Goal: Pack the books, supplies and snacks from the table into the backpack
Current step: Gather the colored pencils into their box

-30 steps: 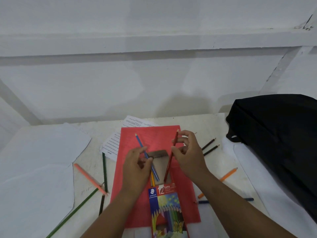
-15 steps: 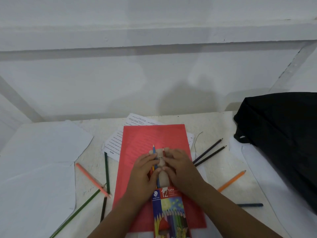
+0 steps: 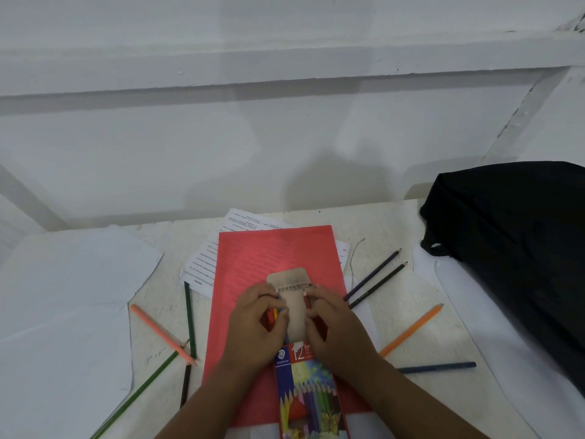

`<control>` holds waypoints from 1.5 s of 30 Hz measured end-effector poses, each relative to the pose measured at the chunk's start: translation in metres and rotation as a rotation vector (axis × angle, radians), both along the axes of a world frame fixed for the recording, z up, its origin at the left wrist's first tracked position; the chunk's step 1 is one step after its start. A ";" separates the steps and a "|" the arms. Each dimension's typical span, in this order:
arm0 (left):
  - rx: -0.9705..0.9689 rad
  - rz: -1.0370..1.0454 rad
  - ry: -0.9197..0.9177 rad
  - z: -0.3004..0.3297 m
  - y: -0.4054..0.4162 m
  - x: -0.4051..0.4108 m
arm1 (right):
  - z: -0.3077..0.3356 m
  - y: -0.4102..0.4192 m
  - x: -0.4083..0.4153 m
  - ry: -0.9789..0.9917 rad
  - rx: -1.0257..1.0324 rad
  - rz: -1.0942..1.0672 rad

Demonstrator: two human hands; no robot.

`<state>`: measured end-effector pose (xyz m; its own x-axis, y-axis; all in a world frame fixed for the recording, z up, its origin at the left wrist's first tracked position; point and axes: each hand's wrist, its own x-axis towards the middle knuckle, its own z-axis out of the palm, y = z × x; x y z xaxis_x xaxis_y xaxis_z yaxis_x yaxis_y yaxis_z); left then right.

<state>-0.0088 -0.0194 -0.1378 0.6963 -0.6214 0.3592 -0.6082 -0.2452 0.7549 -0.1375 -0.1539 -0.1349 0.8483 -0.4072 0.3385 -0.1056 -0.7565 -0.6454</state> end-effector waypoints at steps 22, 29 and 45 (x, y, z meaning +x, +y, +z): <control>0.168 -0.076 -0.071 0.037 -0.033 -0.002 | 0.035 -0.074 -0.043 0.422 0.076 -0.430; 0.267 -0.158 -0.101 0.039 -0.096 -0.035 | 0.050 -0.083 -0.054 0.346 0.362 -0.553; 0.069 -0.078 0.317 0.067 -0.094 -0.037 | 0.056 -0.074 -0.078 -0.130 0.824 -0.438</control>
<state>-0.0461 -0.1139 -0.0706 0.7159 -0.6927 0.0875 -0.3645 -0.2640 0.8930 -0.2152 -0.2274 -0.0792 0.5385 -0.8344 -0.1175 -0.1625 0.0340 -0.9861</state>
